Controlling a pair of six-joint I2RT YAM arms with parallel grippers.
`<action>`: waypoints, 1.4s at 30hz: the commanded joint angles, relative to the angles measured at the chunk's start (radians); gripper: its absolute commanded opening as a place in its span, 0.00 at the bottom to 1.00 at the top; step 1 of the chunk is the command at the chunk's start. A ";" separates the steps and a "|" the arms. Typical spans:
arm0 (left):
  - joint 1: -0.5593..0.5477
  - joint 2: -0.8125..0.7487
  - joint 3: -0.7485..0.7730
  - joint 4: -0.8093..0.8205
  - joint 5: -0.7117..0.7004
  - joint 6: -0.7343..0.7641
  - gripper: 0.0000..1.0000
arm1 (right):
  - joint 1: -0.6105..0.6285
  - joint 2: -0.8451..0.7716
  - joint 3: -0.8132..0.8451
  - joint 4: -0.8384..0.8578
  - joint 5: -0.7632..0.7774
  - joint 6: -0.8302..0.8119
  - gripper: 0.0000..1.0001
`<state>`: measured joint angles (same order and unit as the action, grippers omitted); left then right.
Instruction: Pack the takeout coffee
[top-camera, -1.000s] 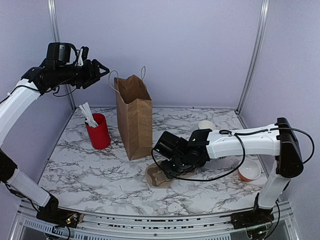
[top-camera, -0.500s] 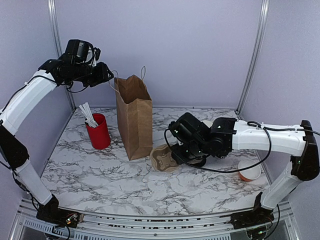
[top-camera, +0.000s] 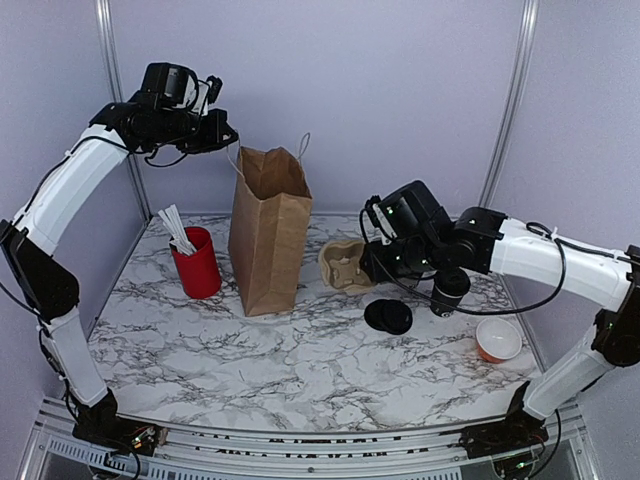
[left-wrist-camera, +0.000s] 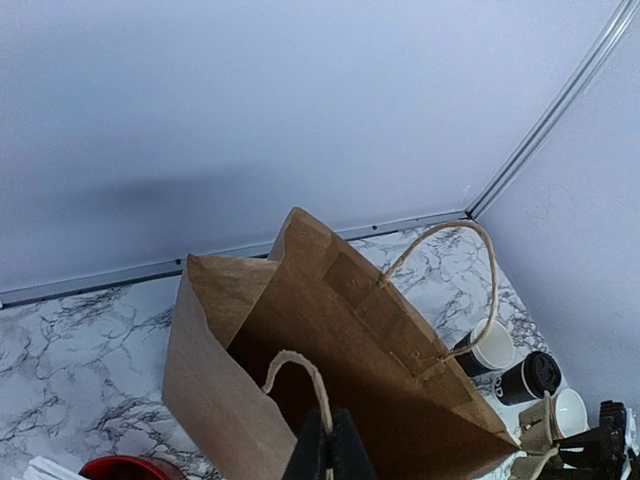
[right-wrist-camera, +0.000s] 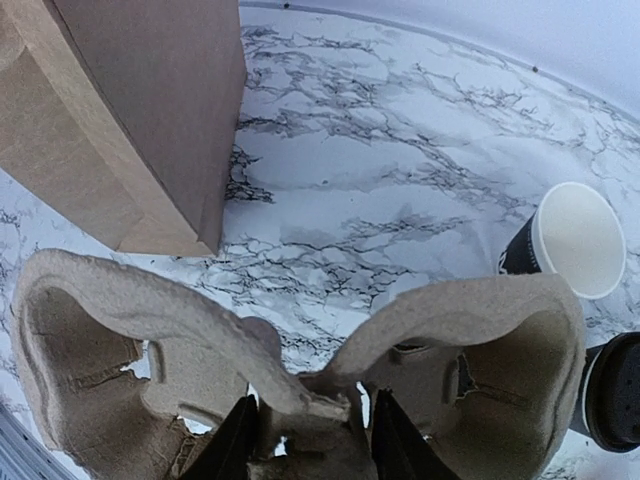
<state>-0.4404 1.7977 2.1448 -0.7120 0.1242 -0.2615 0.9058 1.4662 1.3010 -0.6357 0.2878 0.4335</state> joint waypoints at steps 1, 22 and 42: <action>0.003 0.021 0.108 -0.027 0.186 0.122 0.00 | -0.032 -0.030 0.075 0.032 -0.015 -0.053 0.37; -0.027 -0.021 0.006 -0.073 0.439 0.194 0.00 | -0.058 -0.125 0.214 -0.078 0.127 -0.138 0.38; -0.209 -0.084 -0.088 -0.089 0.419 0.199 0.00 | -0.059 -0.229 0.193 0.122 -0.115 -0.305 0.40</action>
<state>-0.6476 1.7817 2.0792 -0.7895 0.5407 -0.0669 0.8536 1.2598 1.5394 -0.6380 0.3374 0.1764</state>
